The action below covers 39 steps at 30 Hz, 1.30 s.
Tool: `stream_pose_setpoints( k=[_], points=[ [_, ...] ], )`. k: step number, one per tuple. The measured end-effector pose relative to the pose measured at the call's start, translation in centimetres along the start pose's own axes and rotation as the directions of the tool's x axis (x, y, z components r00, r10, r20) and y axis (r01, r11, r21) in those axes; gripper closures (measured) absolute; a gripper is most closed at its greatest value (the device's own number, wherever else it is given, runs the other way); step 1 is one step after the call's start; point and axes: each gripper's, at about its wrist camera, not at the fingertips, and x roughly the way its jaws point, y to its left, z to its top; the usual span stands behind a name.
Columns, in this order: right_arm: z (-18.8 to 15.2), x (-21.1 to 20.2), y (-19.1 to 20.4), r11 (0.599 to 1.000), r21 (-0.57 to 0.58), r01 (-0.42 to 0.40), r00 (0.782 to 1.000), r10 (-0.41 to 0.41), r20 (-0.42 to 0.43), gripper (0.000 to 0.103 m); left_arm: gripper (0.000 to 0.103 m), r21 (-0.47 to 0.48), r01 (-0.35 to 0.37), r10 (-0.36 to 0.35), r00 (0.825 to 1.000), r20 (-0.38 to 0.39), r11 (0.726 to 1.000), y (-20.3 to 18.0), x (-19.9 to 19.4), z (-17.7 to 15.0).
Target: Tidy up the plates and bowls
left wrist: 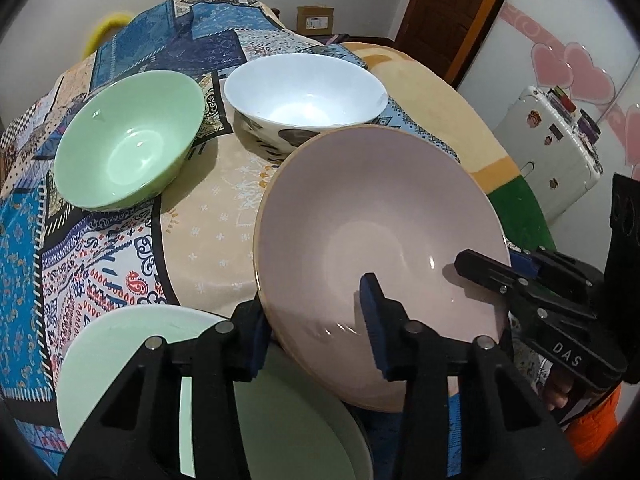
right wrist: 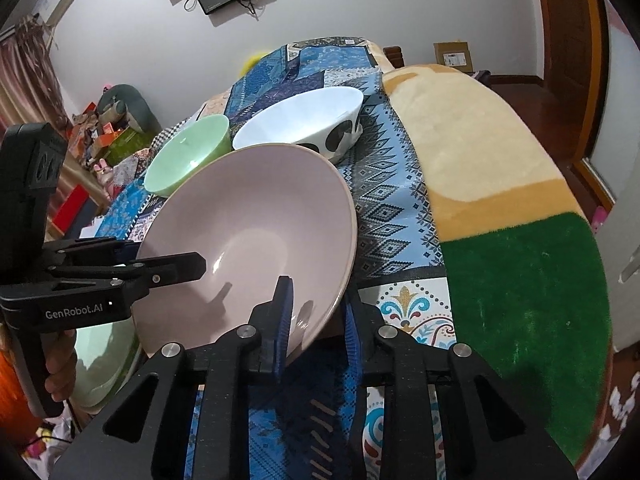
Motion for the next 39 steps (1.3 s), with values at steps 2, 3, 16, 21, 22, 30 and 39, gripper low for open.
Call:
stream_pose_setpoints(
  k=[2, 3, 16, 21, 22, 30, 39],
  points=[
    [0.1, -0.1, 0.2, 1.000, 0.002, 0.007, 1.000, -0.007, 0.000, 0.081, 0.061, -0.008, 0.007, -0.007, 1.000, 0.007, 1.000, 0.1, -0.3, -0.1],
    [0.0, -0.3, 0.2, 1.000, 0.005, 0.006, 1.000, -0.006, 0.001, 0.081, 0.061, -0.005, 0.009, -0.009, 1.000, 0.012, 1.000, 0.0, -0.5, -0.2],
    [0.7, -3.3, 2.0, 1.000, -0.013, 0.014, 0.999, -0.013, 0.047, 0.081, 0.061, -0.008, 0.025, -0.024, 0.996, 0.080, 1.000, -0.7, -5.3, -1.7],
    [1.0, -4.3, 3.7, 0.999, -0.037, 0.010, 0.998, -0.008, 0.069, 0.081, 0.061, -0.020, 0.021, -0.019, 0.993, 0.116, 1.000, 0.0, -7.9, -2.6],
    [1.0, -4.5, 4.1, 0.999, -0.042, 0.009, 0.997, -0.005, 0.072, 0.081, 0.061, -0.025, 0.021, -0.018, 0.992, 0.125, 0.999, 0.3, -8.6, -2.9],
    [1.0, -5.0, 7.7, 0.996, -0.092, -0.006, 0.996, 0.014, 0.088, 0.081, 0.061, -0.064, 0.014, -0.002, 0.985, 0.171, 0.998, 2.8, -12.3, -5.0],
    [0.6, -4.1, 12.4, 0.989, -0.144, -0.043, 0.996, 0.054, 0.073, 0.081, 0.061, -0.124, -0.009, 0.035, 0.977, 0.212, 0.992, 6.4, -16.0, -7.9]
  ],
)
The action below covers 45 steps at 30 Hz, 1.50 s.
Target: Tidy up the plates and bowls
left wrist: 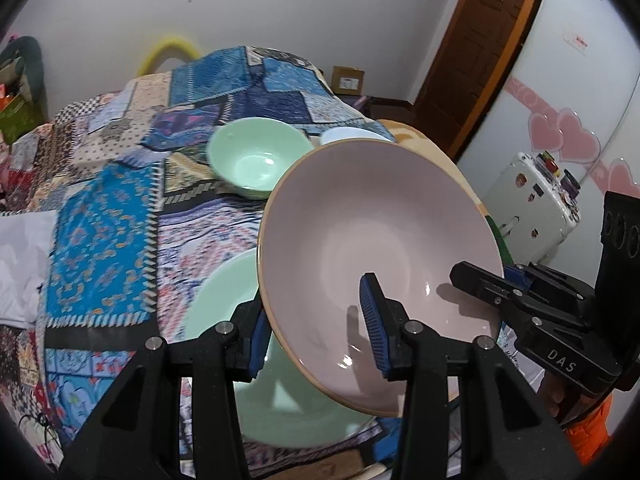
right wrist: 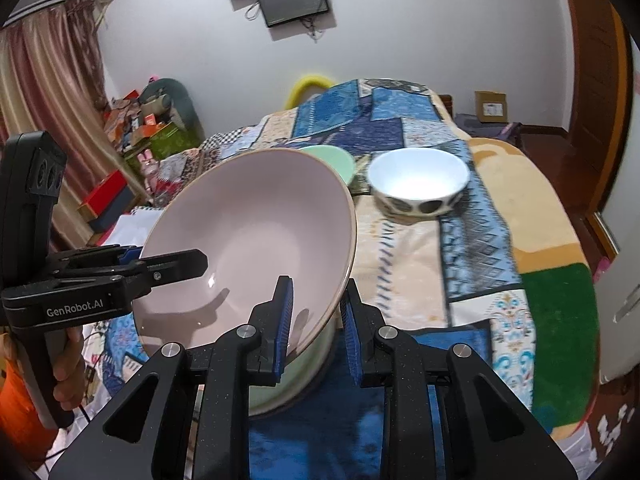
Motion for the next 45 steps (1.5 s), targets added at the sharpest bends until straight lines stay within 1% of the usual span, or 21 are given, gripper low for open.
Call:
stream_pose_setpoints(
  k=[11, 23, 34, 45],
  points=[
    [-0.2, 2.0, 6.3, 0.995, -0.071, -0.067, 0.997, 0.065, -0.030, 0.081, 0.061, -0.092, -0.055, 0.059, 0.997, 0.040, 0.994, 6.5, -4.4, -2.4],
    [-0.6, 6.0, 12.1, 0.978, -0.136, -0.158, 0.984, 0.145, -0.103, 0.081, 0.061, -0.193, -0.130, 0.138, 0.990, 0.032, 0.973, 13.3, -6.9, -5.7],
    [-1.2, 9.3, 15.9, 0.963, -0.174, -0.205, 0.969, 0.174, -0.177, 0.081, 0.061, -0.272, -0.159, 0.163, 0.987, -0.009, 0.949, 18.1, -6.6, -8.0],
    [-2.2, 12.8, 17.1, 0.958, -0.185, -0.218, 0.951, 0.165, -0.261, 0.081, 0.061, -0.327, -0.166, 0.154, 0.986, -0.060, 0.931, 21.4, -4.3, -9.6]
  ],
)
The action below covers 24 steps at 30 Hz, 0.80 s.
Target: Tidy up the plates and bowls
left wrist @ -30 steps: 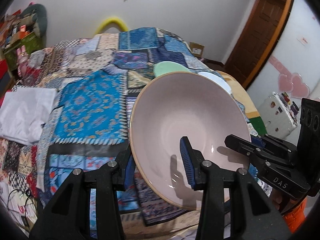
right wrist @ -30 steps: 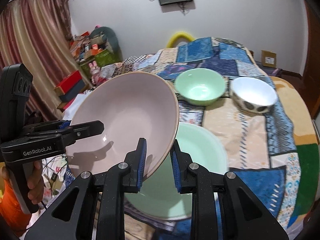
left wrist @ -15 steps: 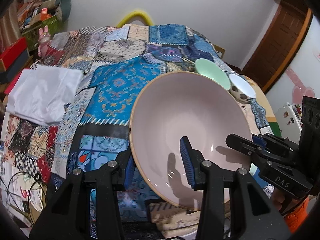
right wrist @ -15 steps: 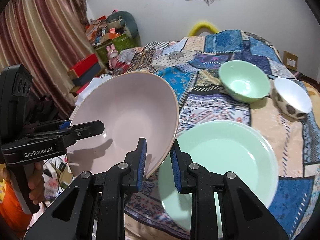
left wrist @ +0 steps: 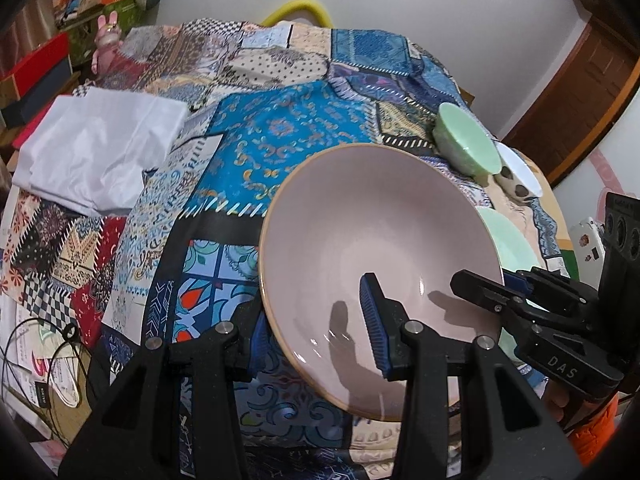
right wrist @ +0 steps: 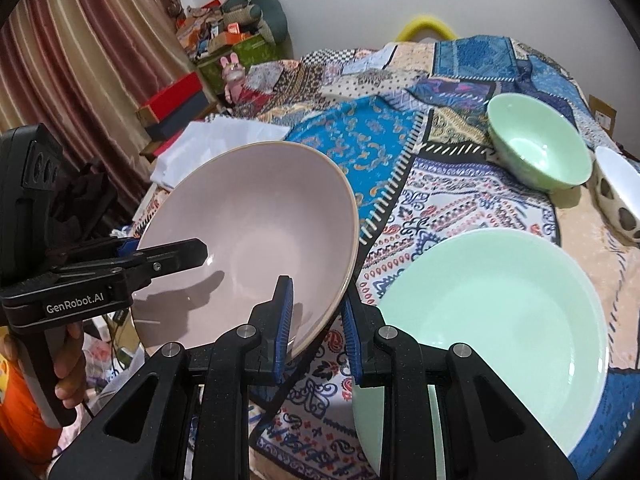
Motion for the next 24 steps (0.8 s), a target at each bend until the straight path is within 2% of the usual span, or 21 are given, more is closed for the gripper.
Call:
stream_pose_setpoints(
  k=[11, 24],
  points=[
    [0.0, 2.3, 0.3, 1.000, -0.014, 0.003, 0.998, -0.004, -0.060, 0.081, 0.061, -0.024, -0.006, 0.005, 0.999, -0.044, 1.000, 1.5, 2.1, -0.4],
    [0.2, 2.9, 0.5, 0.999, -0.038, 0.011, 0.996, -0.014, -0.084, 0.080, 0.061, -0.029, -0.012, 0.011, 0.999, -0.040, 1.000, 1.9, 2.2, -0.5]
  ],
)
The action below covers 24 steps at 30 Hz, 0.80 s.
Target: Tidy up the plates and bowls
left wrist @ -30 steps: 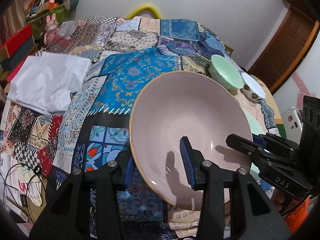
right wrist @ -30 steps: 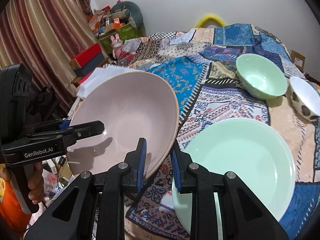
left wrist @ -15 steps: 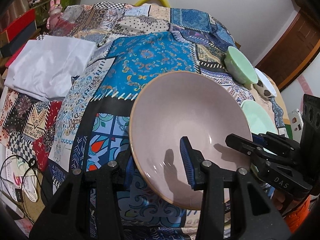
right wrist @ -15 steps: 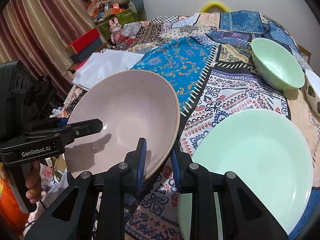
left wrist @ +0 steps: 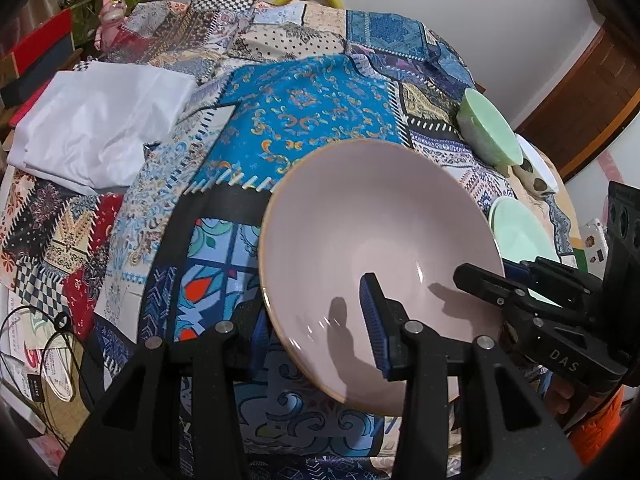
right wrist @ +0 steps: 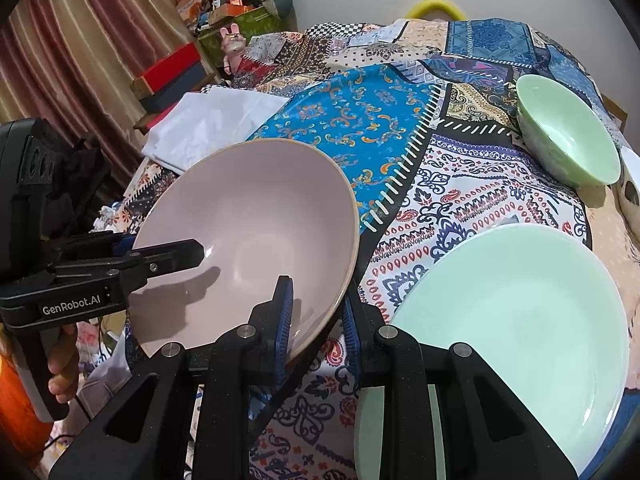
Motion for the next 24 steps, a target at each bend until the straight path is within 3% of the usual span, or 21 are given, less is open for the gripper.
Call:
stream_pose_setpoints(
  k=[10, 24],
  points=[
    [0.5, -3.0, -1.2, 1.000, 0.014, 0.015, 0.996, -0.016, 0.085, 0.079, 0.061, 0.003, -0.035, 0.034, 0.994, 0.107, 0.999, -0.6, -4.1, 1.7],
    [1.5, -9.4, -6.7, 0.990, 0.083, 0.115, 0.967, -0.130, 0.218, 0.079, 0.059, 0.112, 0.000, -0.022, 0.981, 0.194, 0.994, -8.0, -6.6, 5.5]
  ],
)
